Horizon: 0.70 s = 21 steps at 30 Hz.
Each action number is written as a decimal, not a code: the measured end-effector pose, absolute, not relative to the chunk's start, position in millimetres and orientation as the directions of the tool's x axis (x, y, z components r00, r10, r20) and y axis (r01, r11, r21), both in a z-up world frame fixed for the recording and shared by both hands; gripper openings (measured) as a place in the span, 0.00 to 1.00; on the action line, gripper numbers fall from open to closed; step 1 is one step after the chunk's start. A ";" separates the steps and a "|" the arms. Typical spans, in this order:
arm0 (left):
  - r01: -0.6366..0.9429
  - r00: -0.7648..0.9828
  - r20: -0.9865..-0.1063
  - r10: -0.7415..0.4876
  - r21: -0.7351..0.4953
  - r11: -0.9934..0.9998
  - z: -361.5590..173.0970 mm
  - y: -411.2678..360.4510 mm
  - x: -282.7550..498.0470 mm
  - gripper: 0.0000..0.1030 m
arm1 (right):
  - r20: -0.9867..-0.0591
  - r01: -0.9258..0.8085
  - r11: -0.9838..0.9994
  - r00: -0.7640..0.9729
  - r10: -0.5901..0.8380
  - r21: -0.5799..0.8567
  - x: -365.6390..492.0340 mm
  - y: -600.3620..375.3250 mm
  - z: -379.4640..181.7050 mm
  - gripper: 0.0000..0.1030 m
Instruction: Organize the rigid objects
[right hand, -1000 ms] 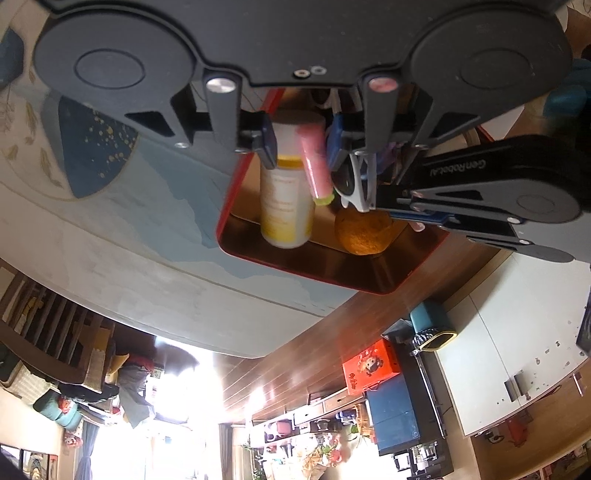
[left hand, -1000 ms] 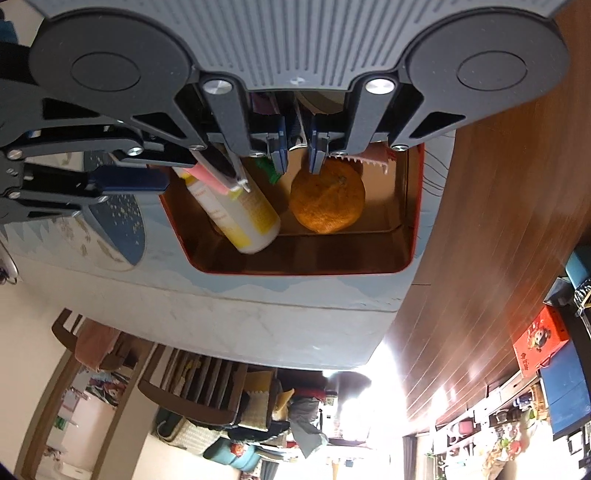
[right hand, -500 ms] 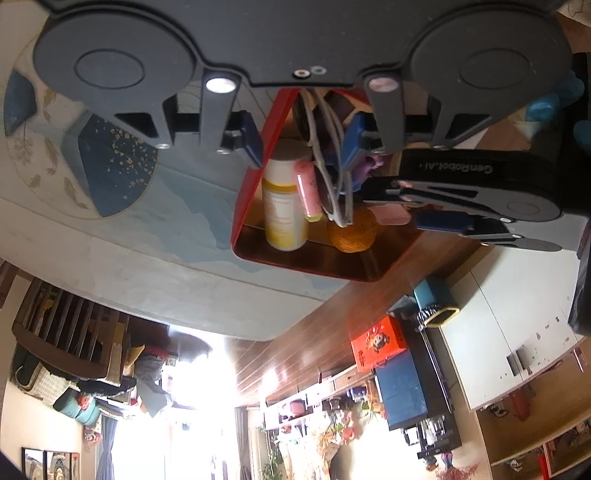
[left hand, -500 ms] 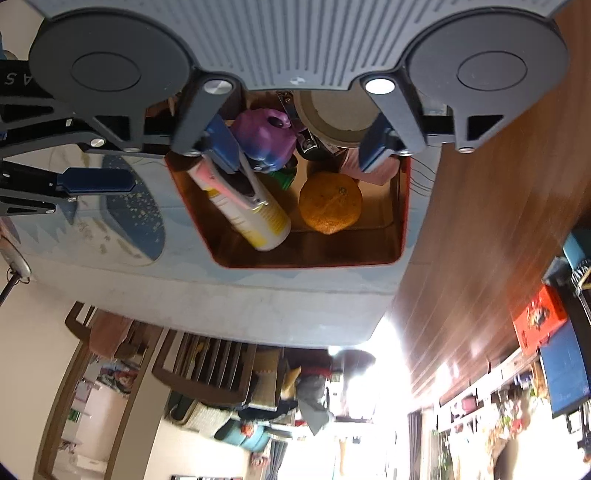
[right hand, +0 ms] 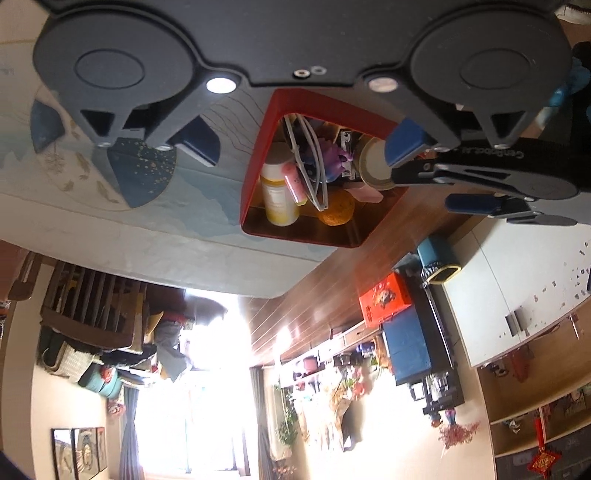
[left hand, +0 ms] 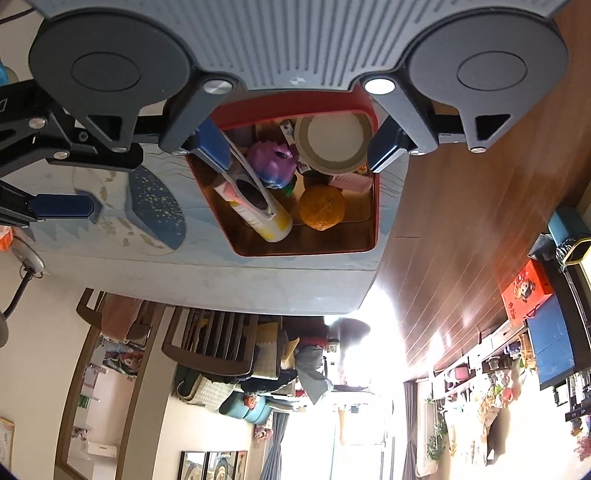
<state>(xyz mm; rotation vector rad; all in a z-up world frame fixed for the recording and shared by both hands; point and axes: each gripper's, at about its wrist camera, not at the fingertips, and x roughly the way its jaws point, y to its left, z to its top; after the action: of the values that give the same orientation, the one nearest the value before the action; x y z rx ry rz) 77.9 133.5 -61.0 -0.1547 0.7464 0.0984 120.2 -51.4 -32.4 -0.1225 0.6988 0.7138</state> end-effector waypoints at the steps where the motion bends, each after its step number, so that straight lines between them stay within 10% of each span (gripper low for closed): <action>1: -0.145 0.734 -0.679 0.035 -0.106 0.984 -58.9 133.0 73.9 0.80 | -0.621 -0.635 0.762 0.549 0.560 0.126 116.2 -53.6 -30.4 0.95; 21: -0.174 0.736 -0.672 0.083 -0.069 0.982 -40.3 118.4 27.3 0.98 | -0.557 -0.617 0.780 0.615 0.558 0.099 73.4 -66.1 -18.5 1.00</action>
<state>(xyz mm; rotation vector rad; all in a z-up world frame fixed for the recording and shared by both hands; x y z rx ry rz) 27.3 118.4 -40.3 -0.1303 0.7305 0.1414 73.4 -66.1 -18.5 -0.1060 0.6047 0.6782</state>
